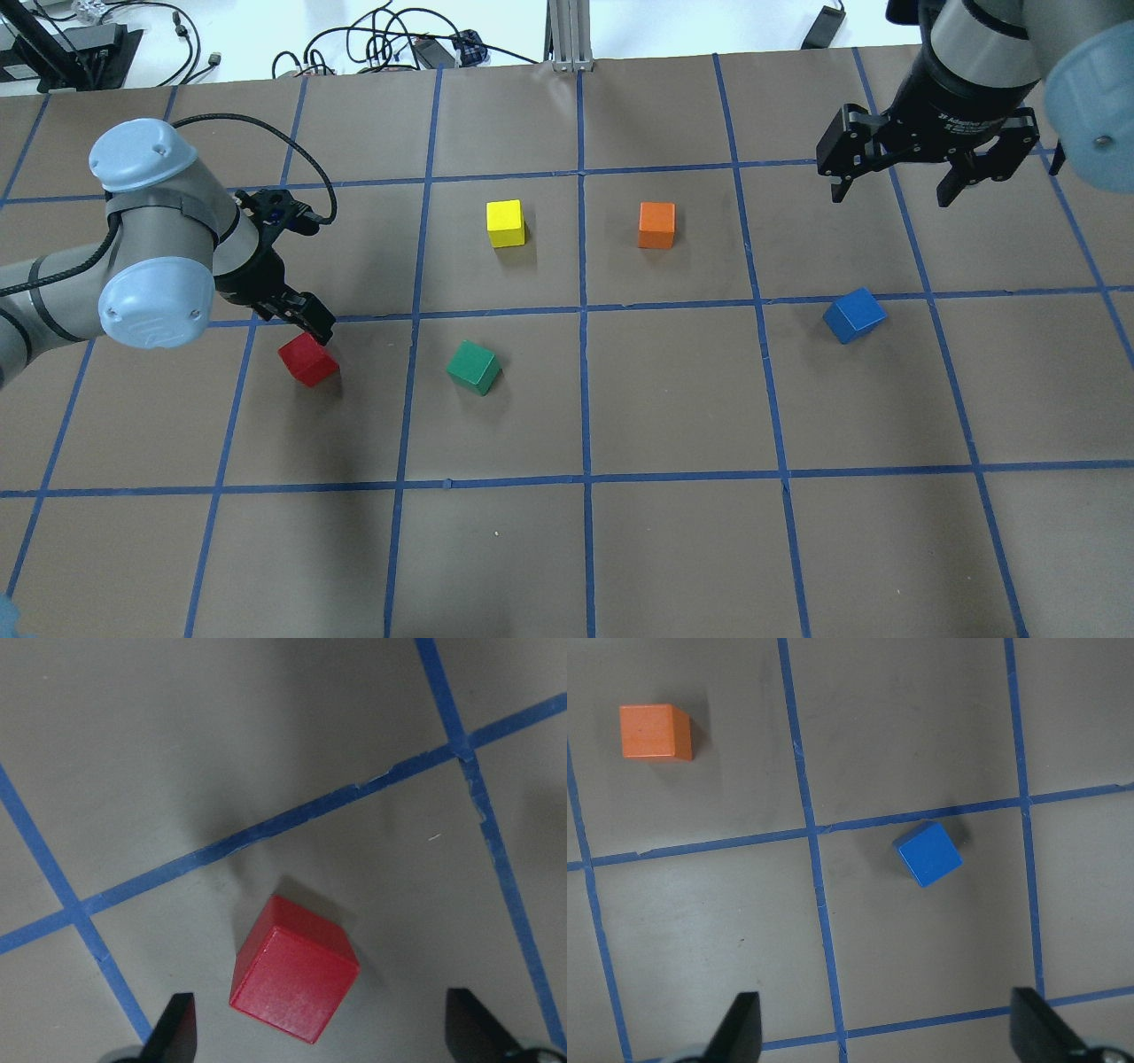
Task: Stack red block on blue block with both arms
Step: 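Lower the left gripper onto the red cube and close it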
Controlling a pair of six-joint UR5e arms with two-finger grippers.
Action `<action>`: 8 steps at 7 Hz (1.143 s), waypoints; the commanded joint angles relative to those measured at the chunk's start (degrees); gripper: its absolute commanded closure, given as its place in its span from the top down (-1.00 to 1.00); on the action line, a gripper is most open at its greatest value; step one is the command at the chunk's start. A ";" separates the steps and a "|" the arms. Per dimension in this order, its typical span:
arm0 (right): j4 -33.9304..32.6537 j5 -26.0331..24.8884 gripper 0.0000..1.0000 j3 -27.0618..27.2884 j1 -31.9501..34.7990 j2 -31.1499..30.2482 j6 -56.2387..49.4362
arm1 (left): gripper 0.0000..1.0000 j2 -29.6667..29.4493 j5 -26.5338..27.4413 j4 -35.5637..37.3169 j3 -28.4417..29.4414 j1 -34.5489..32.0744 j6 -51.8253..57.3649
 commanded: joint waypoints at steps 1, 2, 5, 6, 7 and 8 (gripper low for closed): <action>0.09 -0.67 1.00 -0.24 -0.26 0.07 -0.16 | 1.00 -2.19 0.70 3.29 -3.32 0.08 1.74; 0.09 -0.85 1.00 0.20 -0.43 0.07 -1.47 | 1.00 -2.46 0.78 5.21 -4.39 0.08 1.92; -0.09 -0.85 1.00 -0.50 -0.61 -0.28 -1.92 | -0.09 -2.72 2.53 6.37 -4.75 0.08 2.01; -0.09 -0.76 1.00 -0.07 -0.61 -0.19 -2.01 | -0.71 -2.72 4.20 6.81 -4.40 -0.01 1.83; -0.18 -0.93 1.00 0.02 -0.61 -0.19 -2.53 | -1.00 -2.11 4.04 6.98 -4.14 -0.01 1.75; -0.09 -0.94 1.00 -0.58 -0.61 -0.36 -2.45 | -1.00 -0.98 3.34 6.99 -2.39 -0.53 1.05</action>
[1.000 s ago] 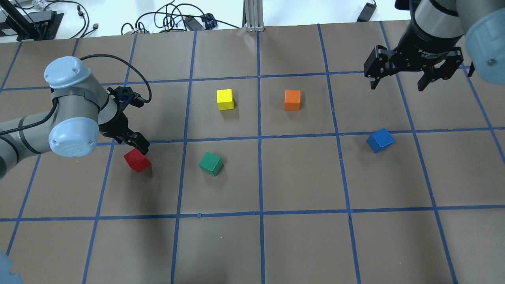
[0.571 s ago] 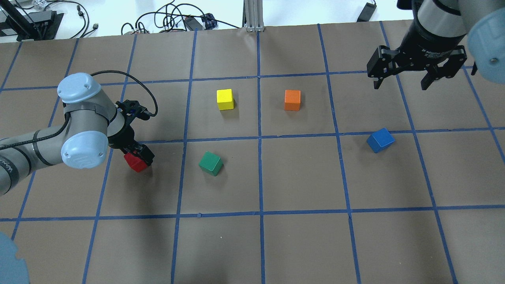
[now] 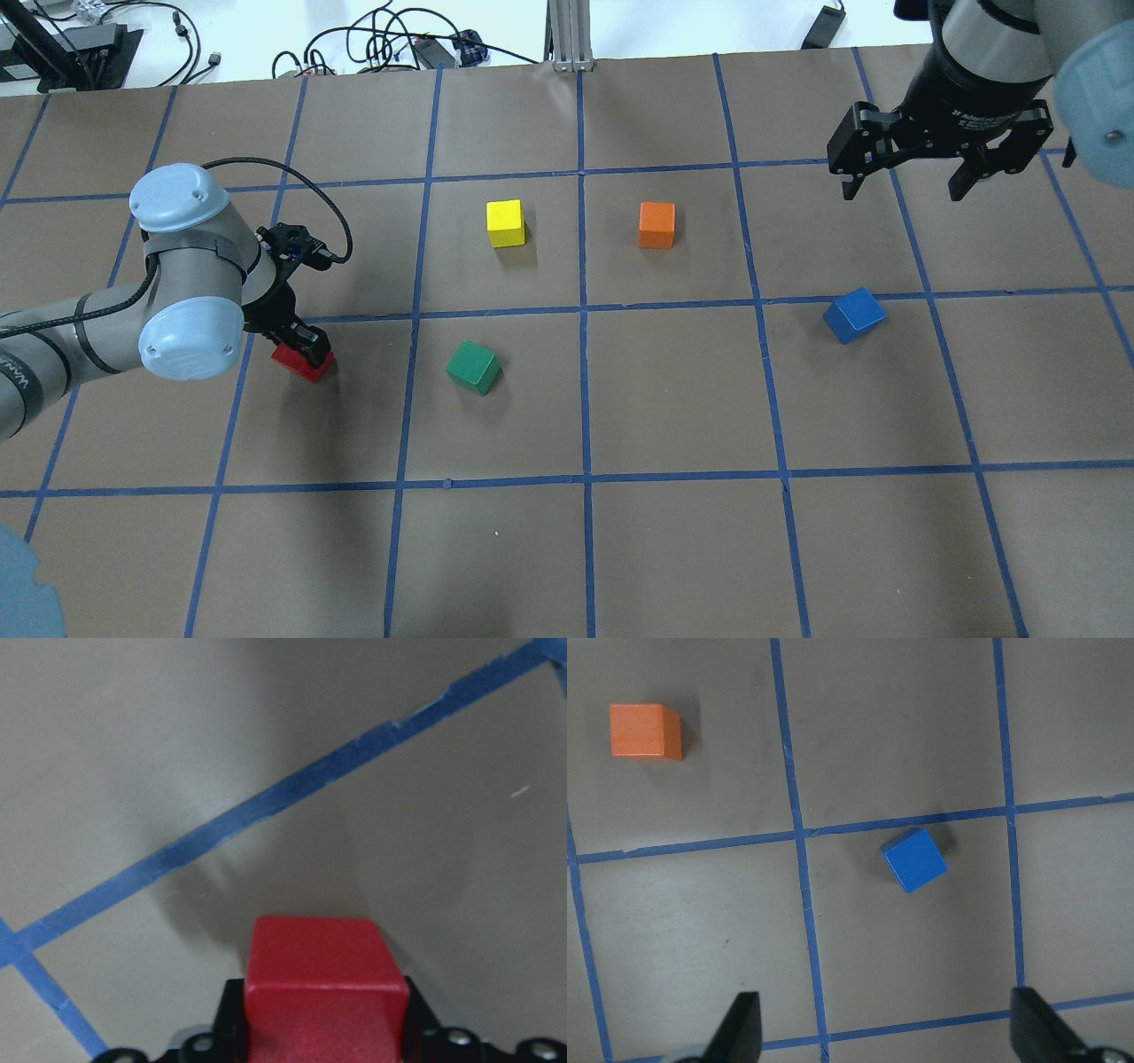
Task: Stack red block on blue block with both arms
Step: 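Carry the red cube with the left gripper toward the table center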
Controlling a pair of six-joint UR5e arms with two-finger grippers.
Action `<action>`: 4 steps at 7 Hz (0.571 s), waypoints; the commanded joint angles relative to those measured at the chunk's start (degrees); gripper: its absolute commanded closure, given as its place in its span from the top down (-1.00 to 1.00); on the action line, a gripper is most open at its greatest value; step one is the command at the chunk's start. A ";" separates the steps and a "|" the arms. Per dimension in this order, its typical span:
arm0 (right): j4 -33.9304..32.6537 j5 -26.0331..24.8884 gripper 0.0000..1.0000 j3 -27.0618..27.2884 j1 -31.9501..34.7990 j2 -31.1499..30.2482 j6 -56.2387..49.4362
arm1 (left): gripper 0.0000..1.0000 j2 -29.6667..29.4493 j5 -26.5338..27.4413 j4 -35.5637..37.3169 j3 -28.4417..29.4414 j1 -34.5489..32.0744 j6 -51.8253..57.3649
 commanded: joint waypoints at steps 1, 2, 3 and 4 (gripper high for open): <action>-0.05 -0.05 1.00 -0.22 -0.01 -0.03 -0.19 | -1.00 1.41 -0.51 -1.53 5.46 -0.93 -2.32; -0.22 0.30 1.00 -0.31 -0.01 0.06 -0.19 | -1.00 0.89 -5.73 -6.42 10.54 -1.02 -7.73; 0.12 -0.05 1.00 -0.05 0.08 -0.03 -0.19 | -1.00 -0.33 -7.87 -11.51 17.03 -1.71 -14.49; -0.05 -0.66 1.00 -0.04 -0.09 -0.03 -0.19 | -1.00 -1.39 -9.46 -16.35 22.15 -5.29 -21.69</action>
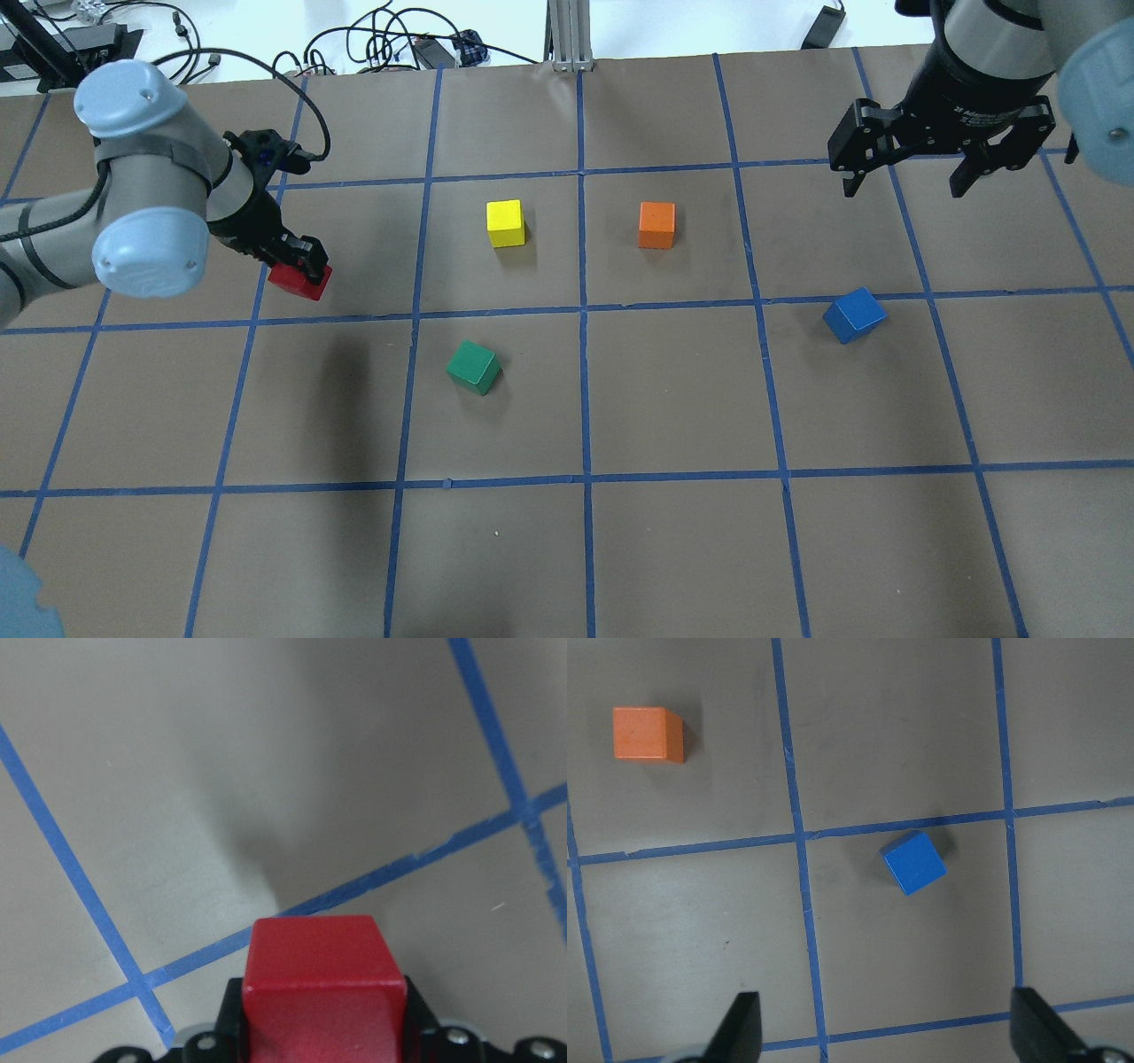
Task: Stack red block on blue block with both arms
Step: 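Carry the red cube with the left gripper toward the table center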
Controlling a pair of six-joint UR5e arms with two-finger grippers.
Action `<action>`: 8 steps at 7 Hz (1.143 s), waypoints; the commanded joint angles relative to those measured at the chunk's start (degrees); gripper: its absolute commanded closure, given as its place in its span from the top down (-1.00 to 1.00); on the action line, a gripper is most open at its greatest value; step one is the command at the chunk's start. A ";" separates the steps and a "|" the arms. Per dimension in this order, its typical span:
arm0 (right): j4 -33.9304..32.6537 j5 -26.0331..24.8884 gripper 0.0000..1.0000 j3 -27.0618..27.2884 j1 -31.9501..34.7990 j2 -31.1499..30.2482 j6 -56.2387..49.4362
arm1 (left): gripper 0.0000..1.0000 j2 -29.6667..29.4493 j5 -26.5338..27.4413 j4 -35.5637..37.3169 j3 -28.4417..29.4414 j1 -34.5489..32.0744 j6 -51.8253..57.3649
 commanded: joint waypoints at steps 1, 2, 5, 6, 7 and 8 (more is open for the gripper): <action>0.31 -1.25 1.00 0.60 -0.11 0.07 -0.09 | -1.00 -2.21 -2.61 -6.63 9.07 -9.15 -18.65; 0.48 -1.43 1.00 0.08 -0.11 -0.02 -0.09 | -1.00 -3.53 -2.70 -5.76 9.53 -15.91 -29.28; 0.66 -1.26 1.00 -0.72 0.16 -0.19 0.52 | -1.00 -7.92 -2.52 0.48 8.58 -28.16 -44.35; 0.66 -1.26 1.00 -0.37 0.25 -0.19 0.70 | -1.00 -10.11 -2.53 3.36 8.40 -30.02 -46.33; 0.84 -1.26 1.00 -0.28 0.25 -0.19 0.70 | -1.00 -12.31 -1.74 4.17 8.48 -31.61 -47.83; 1.10 -1.35 1.00 -0.10 0.16 -0.02 0.70 | -1.00 -13.72 -1.65 4.61 8.48 -33.10 -48.63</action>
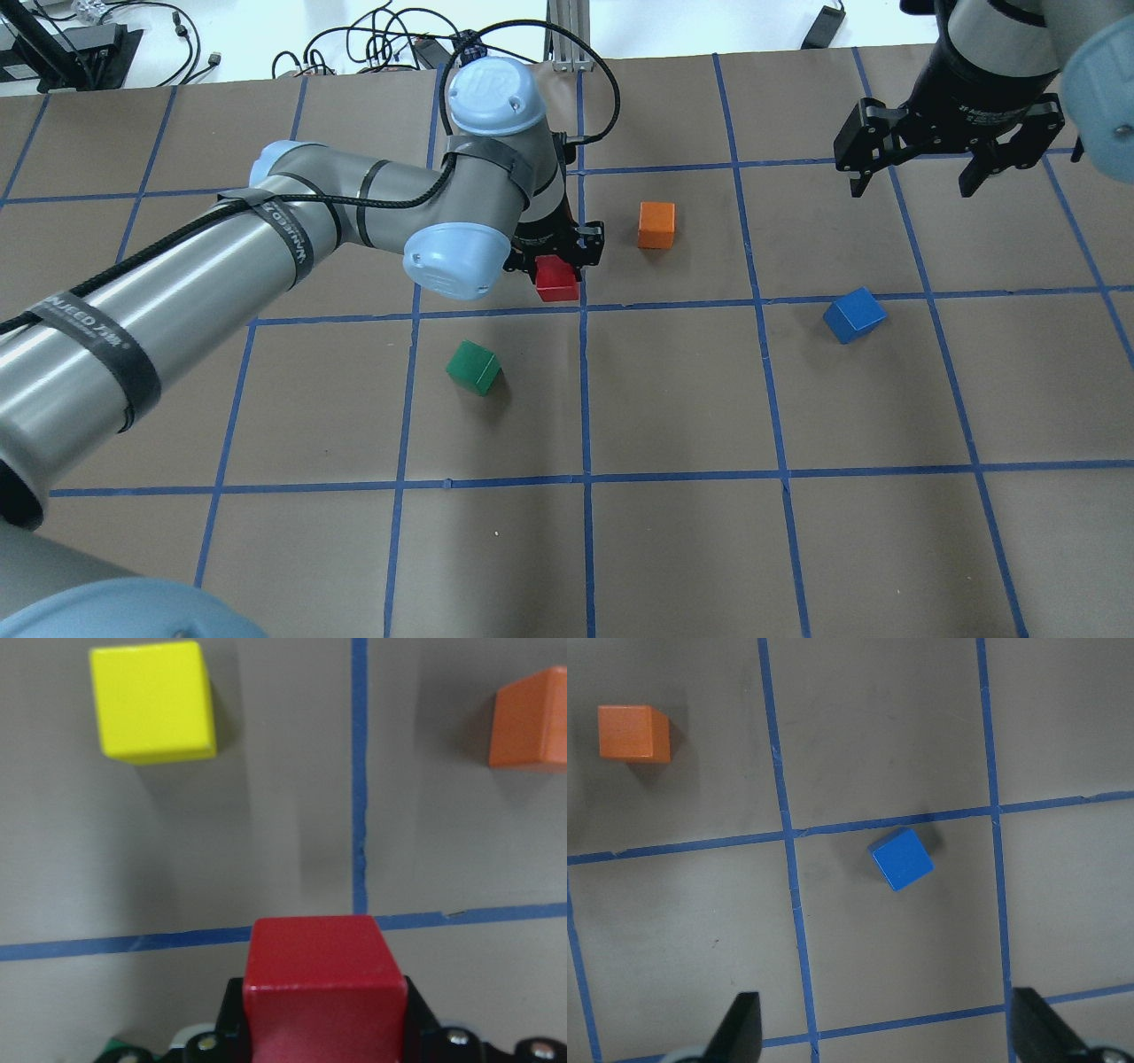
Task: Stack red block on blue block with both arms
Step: 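Carry the red cube with the left gripper toward the table center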
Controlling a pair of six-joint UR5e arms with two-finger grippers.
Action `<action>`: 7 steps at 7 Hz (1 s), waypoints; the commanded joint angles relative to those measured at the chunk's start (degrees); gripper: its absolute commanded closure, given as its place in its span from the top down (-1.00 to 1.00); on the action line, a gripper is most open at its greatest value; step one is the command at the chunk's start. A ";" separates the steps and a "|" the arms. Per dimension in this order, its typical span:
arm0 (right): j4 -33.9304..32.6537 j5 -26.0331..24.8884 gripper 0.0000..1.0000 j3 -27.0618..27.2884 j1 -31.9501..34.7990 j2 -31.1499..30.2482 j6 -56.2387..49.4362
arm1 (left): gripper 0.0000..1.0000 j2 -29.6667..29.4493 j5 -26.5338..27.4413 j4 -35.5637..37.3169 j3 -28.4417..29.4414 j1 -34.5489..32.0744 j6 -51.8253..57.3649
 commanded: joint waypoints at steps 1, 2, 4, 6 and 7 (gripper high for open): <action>0.17 -0.07 1.00 0.19 -0.04 0.12 0.04 | -0.98 -3.02 0.22 1.05 0.15 -2.08 -1.15; -0.26 -0.07 1.00 0.10 -0.04 0.21 -0.40 | -0.07 -3.82 0.30 1.66 -0.02 -2.08 -0.71; -0.35 -0.07 1.00 0.10 0.05 0.30 -0.05 | 1.00 -3.48 0.39 5.17 0.85 -1.30 0.43; -0.18 0.02 1.00 0.19 -0.04 0.47 -0.05 | 1.00 1.07 0.04 -4.48 8.62 6.66 5.07; -0.09 0.02 1.00 0.28 0.05 0.39 0.13 | 1.00 4.23 0.65 -20.67 15.37 8.36 11.71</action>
